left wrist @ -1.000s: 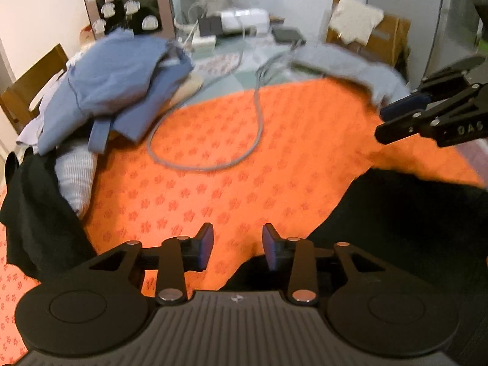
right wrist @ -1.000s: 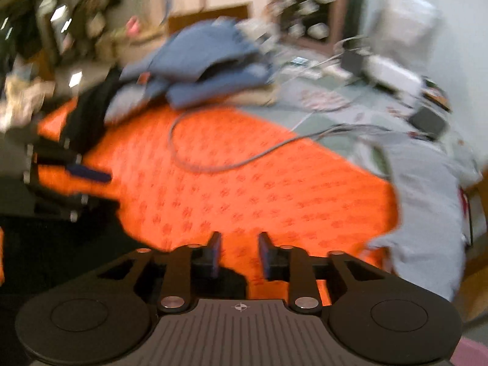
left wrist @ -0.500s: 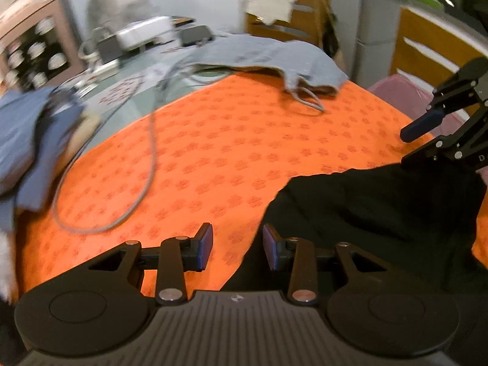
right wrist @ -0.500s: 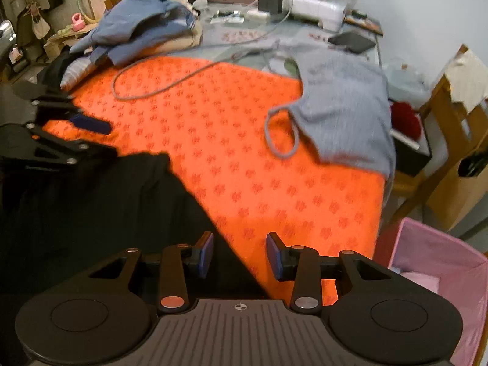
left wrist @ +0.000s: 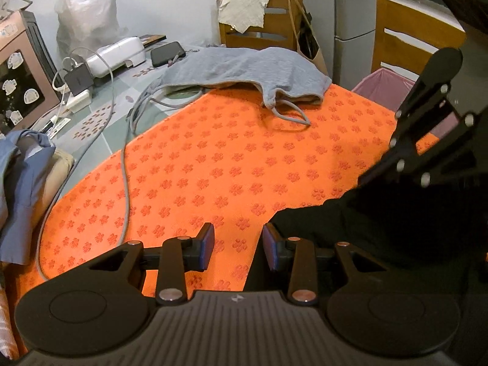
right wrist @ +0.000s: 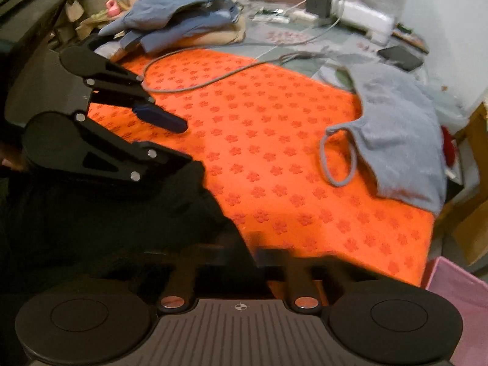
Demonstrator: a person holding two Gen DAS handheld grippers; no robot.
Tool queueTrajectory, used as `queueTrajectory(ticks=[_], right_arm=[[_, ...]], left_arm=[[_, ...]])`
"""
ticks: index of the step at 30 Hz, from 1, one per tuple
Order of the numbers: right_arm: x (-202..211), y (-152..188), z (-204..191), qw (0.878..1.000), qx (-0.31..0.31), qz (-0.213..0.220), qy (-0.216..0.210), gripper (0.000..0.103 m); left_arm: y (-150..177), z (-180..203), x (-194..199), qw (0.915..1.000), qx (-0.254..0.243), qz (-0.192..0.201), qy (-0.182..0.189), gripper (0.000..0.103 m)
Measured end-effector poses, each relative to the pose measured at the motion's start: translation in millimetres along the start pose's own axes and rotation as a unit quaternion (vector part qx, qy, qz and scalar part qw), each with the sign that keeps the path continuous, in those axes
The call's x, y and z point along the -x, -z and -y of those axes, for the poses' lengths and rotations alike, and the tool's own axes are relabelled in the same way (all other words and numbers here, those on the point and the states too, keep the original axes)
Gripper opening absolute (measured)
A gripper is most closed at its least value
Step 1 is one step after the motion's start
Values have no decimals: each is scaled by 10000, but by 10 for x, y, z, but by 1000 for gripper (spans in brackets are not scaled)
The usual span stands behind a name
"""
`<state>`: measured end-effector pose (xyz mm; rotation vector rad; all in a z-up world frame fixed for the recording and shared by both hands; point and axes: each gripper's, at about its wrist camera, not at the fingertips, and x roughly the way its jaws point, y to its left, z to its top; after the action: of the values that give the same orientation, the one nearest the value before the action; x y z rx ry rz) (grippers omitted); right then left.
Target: Fold clothes
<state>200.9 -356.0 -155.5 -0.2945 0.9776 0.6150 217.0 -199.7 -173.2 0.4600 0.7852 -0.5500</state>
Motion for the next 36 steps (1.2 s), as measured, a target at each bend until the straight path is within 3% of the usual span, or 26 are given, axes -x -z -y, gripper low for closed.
queueTrajectory(ticks=[5, 10, 14, 19, 24, 26, 28, 29, 30, 36], right_arm=[[160, 64, 195, 9967, -313, 214, 718, 2], [225, 132, 288, 9977, -509, 178, 404, 4], [228, 62, 178, 9982, -520, 276, 107, 8], [169, -150, -38, 9972, -602, 390, -207, 11], [9, -345, -219, 9967, -591, 416, -367, 29], [-86, -404, -283, 9977, -484, 371, -306, 31], [-181, -429, -295, 9981, -436, 249, -347, 29], [-232, -440, -299, 9982, -419, 151, -407, 22], [-241, -439, -303, 9982, -396, 143, -425, 6], [57, -411, -351, 9969, -179, 679, -340, 6]], left_arm=[[32, -41, 24, 9998, 192, -14, -48, 41], [65, -47, 151, 9997, 73, 48, 223, 40], [105, 17, 204, 9994, -256, -10, 215, 40], [155, 11, 217, 9996, -211, -48, 156, 41], [192, 7, 239, 9997, -179, -48, 179, 41], [208, 9, 255, 9996, -184, -39, 202, 41], [218, 7, 270, 9995, -192, -27, 230, 41], [218, 1, 275, 9995, -199, -14, 260, 41], [218, -4, 280, 9994, -207, 2, 289, 41], [146, -9, 238, 9981, -277, 201, 508, 41]])
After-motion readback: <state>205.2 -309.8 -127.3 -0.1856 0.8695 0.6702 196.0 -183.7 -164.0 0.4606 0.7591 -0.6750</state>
